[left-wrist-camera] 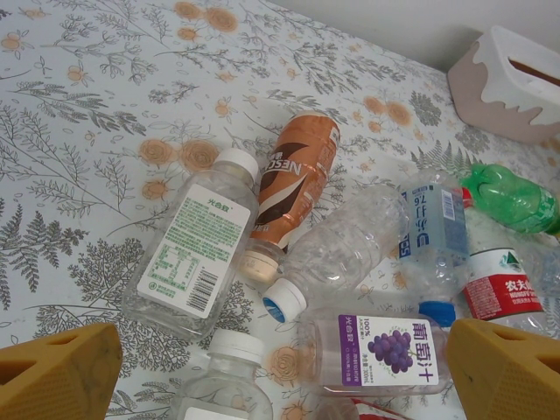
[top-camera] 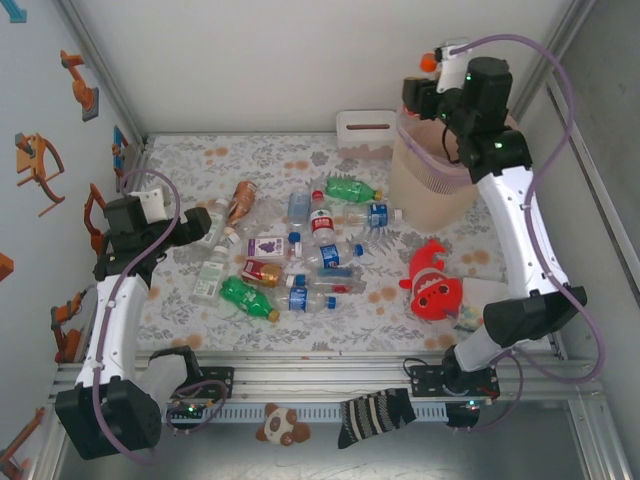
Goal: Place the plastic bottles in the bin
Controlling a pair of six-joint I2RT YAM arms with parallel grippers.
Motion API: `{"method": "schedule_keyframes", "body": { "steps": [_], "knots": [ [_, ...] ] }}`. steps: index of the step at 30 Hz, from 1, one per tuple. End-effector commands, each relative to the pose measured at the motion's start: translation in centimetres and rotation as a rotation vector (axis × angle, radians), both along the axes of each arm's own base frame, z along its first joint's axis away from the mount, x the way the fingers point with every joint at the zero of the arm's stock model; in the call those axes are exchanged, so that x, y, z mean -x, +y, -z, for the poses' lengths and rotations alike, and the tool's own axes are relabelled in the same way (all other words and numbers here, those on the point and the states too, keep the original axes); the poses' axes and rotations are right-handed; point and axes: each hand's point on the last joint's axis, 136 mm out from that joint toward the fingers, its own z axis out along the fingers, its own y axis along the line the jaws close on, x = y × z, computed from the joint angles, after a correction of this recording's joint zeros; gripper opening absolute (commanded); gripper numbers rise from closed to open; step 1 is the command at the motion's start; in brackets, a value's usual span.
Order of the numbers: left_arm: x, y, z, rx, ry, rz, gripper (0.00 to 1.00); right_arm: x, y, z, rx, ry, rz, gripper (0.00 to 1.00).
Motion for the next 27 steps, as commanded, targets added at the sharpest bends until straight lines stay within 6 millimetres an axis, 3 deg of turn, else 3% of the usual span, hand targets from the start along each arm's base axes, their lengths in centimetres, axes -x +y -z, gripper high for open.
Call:
{"method": "schedule_keyframes", "body": {
  "steps": [1, 6, 10, 20, 27],
  "knots": [
    [0.2, 0.0, -0.2, -0.008, -0.005, 0.013, 0.95, 0.1, -3.0, 1.6, -0.054, 0.106, 0.091, 0.53],
    [0.0, -0.1, 0.1, -0.004, 0.004, 0.016, 0.95, -1.2, -6.3, 3.9, -0.081, 0.181, 0.167, 0.52],
    [0.0, -0.1, 0.1, -0.002, 0.009, 0.017, 0.95, -2.8, -7.6, 6.7, -0.116, 0.253, 0.177, 0.52],
    [0.0, 0.0, 0.2, -0.008, 0.011, 0.011, 0.95, -7.7, -7.1, 15.8, -0.326, 0.495, 0.135, 0.51],
    [0.0, 0.0, 0.3, -0.006, 0.012, 0.011, 0.95, -9.1, -6.2, 22.3, -0.420, 0.634, 0.135, 0.51]
  ]
}}
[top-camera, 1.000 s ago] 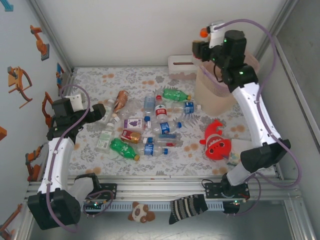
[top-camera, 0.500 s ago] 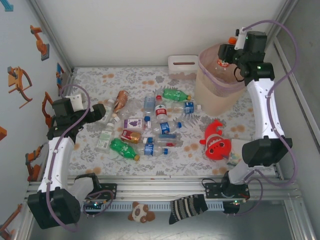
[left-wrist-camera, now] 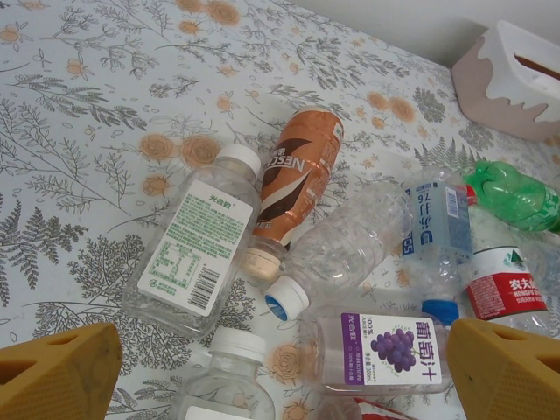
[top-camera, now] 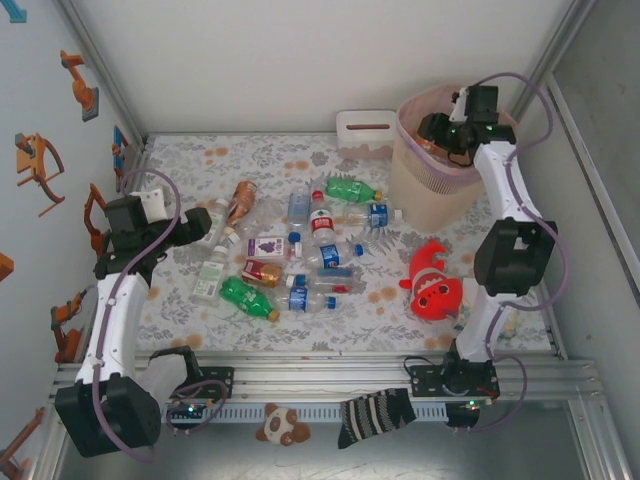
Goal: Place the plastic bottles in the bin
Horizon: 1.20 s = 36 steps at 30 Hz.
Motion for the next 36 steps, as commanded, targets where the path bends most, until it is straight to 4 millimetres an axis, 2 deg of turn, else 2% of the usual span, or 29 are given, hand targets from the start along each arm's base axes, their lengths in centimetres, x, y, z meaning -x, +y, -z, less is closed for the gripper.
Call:
{"method": "schedule_keyframes", "body": {
  "steps": [1, 11, 18, 22, 24, 27, 36],
  "knots": [
    [0.1, 0.0, -0.1, -0.007, 0.000, 0.014, 0.95, -0.5, 0.6, 1.3, -0.086, 0.028, 0.005, 0.51],
    [0.1, -0.1, -0.1, 0.000, 0.001, 0.019, 0.95, -0.5, 0.9, 9.6, -0.070, 0.236, -0.034, 0.53],
    [0.1, -0.2, -0.2, 0.003, -0.001, 0.022, 0.95, 0.0, 0.0, 14.4, -0.009, 0.372, -0.026, 0.58],
    [0.2, -0.2, -0.2, 0.003, 0.000, 0.022, 0.95, 0.5, -1.0, 16.1, 0.054, 0.429, 0.003, 0.62],
    [0.2, -0.2, -0.2, 0.004, 0.002, 0.023, 0.95, 0.5, -1.2, 16.0, 0.066, 0.428, 0.009, 0.66],
    [0.1, -0.2, -0.1, 0.005, 0.005, 0.023, 0.95, 0.3, -1.3, 14.8, 0.067, 0.403, 0.015, 0.72],
    [0.1, -0.2, 0.1, 0.003, 0.013, 0.025, 0.95, -0.3, -1.5, 8.2, 0.069, 0.287, 0.032, 0.81]
  ]
}}
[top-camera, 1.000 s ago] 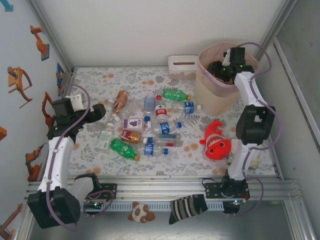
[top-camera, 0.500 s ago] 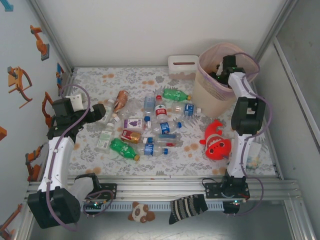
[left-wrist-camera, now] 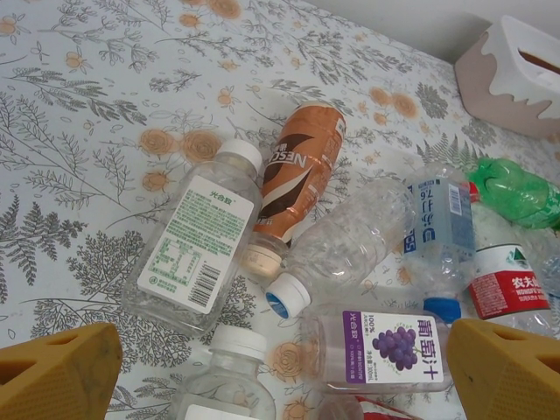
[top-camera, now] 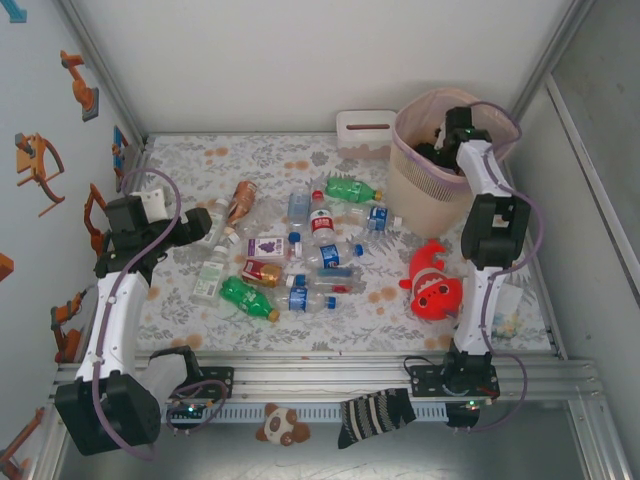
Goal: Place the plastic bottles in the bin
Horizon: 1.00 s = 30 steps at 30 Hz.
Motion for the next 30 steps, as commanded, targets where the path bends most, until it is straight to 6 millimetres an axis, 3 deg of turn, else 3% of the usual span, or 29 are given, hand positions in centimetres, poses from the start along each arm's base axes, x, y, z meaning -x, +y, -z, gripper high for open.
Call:
{"method": "schedule_keyframes", "body": {
  "steps": [1, 11, 19, 30],
  "knots": [
    [0.2, -0.2, -0.2, 0.001, 0.001, 0.024, 0.95, 0.2, -0.5, -5.8, 0.016, -0.091, 0.019, 0.81],
    [0.1, -0.3, -0.2, 0.003, 0.004, 0.025, 0.95, 2.0, -1.1, -14.0, 0.049, -0.226, 0.031, 0.81],
    [0.1, -0.2, 0.3, -0.002, 0.041, 0.017, 0.95, 5.3, -1.4, -20.0, 0.075, -0.329, 0.031, 0.81],
    [0.6, -0.6, 1.0, -0.084, 0.081, 0.023, 0.95, 11.1, -1.5, -24.6, 0.098, -0.424, 0.022, 0.81]
  ]
}}
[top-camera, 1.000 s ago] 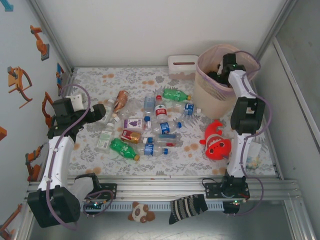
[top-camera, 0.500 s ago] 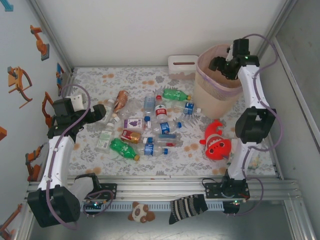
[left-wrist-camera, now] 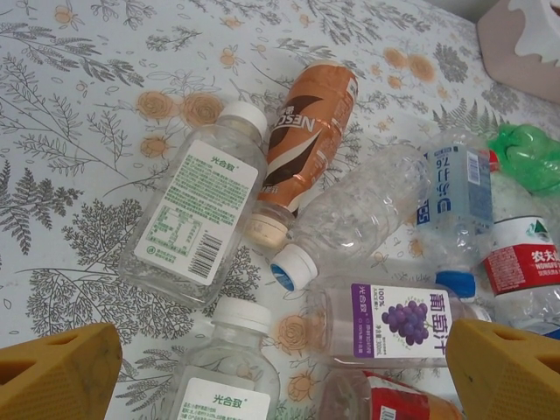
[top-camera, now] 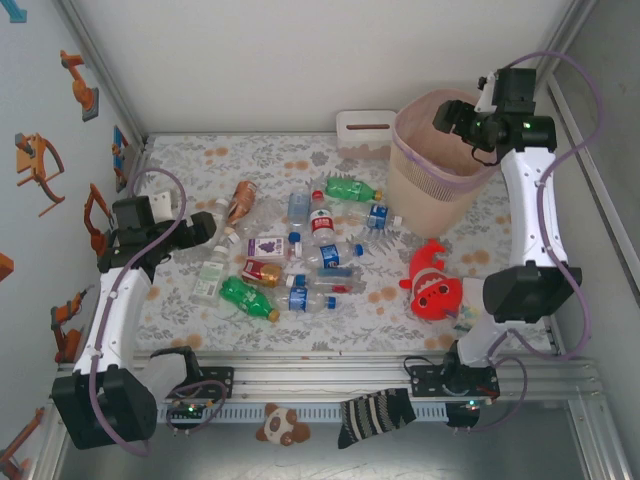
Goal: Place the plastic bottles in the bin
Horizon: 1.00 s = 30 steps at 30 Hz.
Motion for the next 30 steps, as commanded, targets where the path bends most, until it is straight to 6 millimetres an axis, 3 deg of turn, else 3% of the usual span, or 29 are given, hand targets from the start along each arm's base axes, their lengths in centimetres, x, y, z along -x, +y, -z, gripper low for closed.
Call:
{"method": "schedule_keyframes", "body": {
  "steps": [1, 11, 30],
  "knots": [
    [0.1, 0.1, -0.4, -0.057, 0.011, 0.009, 0.95, 2.2, -0.4, -0.5, 0.030, -0.005, 0.001, 0.81],
    [-1.0, 0.7, 2.2, -0.135, 0.166, 0.039, 0.95, 6.5, -0.2, -1.0, 0.039, -0.027, -0.021, 0.81],
    [-4.2, 2.0, 9.1, -0.346, 0.538, 0.176, 0.86, 8.2, 0.5, 1.2, 0.023, -0.002, -0.059, 0.81]
  ]
}}
